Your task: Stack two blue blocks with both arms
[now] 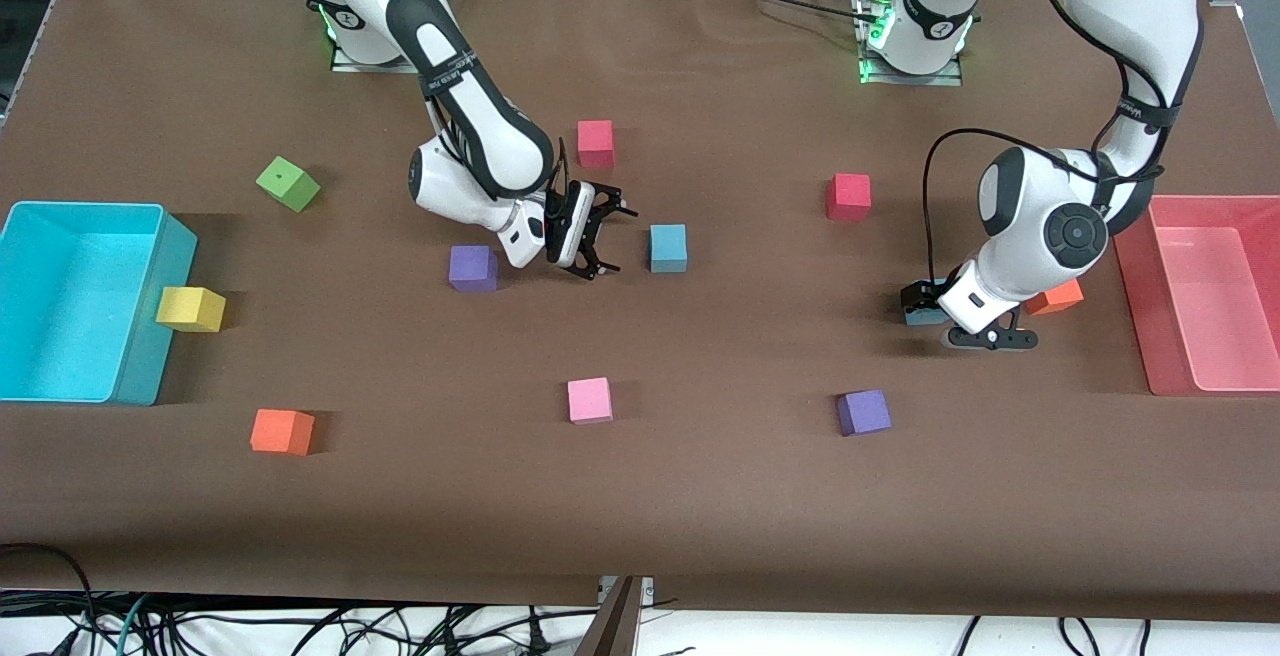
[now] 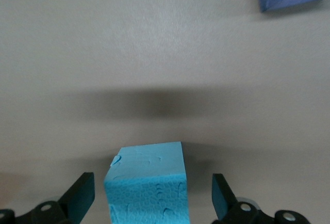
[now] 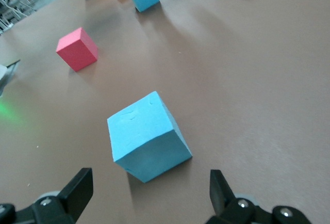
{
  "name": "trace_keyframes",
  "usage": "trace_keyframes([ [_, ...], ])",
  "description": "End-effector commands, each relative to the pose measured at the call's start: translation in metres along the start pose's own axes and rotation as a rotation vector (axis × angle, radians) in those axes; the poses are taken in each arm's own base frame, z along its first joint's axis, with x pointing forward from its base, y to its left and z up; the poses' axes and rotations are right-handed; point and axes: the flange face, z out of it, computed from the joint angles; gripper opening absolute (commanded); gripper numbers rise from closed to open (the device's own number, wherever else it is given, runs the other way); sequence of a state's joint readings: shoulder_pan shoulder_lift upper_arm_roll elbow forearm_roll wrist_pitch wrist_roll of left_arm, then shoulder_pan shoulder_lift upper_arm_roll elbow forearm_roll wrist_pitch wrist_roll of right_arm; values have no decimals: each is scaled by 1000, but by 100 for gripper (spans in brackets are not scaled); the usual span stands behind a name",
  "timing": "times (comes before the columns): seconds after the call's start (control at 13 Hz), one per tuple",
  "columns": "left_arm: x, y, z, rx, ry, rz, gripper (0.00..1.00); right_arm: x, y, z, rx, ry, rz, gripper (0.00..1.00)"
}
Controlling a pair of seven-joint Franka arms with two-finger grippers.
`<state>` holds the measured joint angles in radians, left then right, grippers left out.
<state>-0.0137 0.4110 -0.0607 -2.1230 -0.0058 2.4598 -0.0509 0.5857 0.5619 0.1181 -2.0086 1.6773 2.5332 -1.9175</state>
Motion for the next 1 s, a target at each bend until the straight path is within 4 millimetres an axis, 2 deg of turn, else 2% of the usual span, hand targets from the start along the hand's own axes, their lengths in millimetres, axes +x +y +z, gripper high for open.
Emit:
trace_keyframes([
  [0.0,-6,-2,10,3,7,21,99,-1,-2,0,13,34,-15,100],
  [0.08,-6,-2,10,3,7,21,83,-3,-1,1,13,31,-26,100],
  [0.15,-6,-3,10,3,7,19,61,-5,0,1,12,29,-25,100],
  [0.23,-6,-2,10,3,4,21,47,-6,1,1,12,30,-23,100],
  [0.31,-8,-2,11,3,1,21,39,-7,1,1,16,29,-27,100],
  [0.38,-9,-2,10,4,-5,22,17,-8,0,1,25,33,-27,100],
  [0.46,-9,-3,8,3,-4,20,6,-11,2,2,32,35,-37,100],
  [0.54,-9,-3,-2,4,2,18,3,-16,3,4,34,30,-46,100],
  [0.77,-8,3,-70,8,48,22,0,-18,5,5,57,47,-60,100],
  [0.92,-13,35,-104,11,70,69,0,-17,7,4,59,52,-61,100],
])
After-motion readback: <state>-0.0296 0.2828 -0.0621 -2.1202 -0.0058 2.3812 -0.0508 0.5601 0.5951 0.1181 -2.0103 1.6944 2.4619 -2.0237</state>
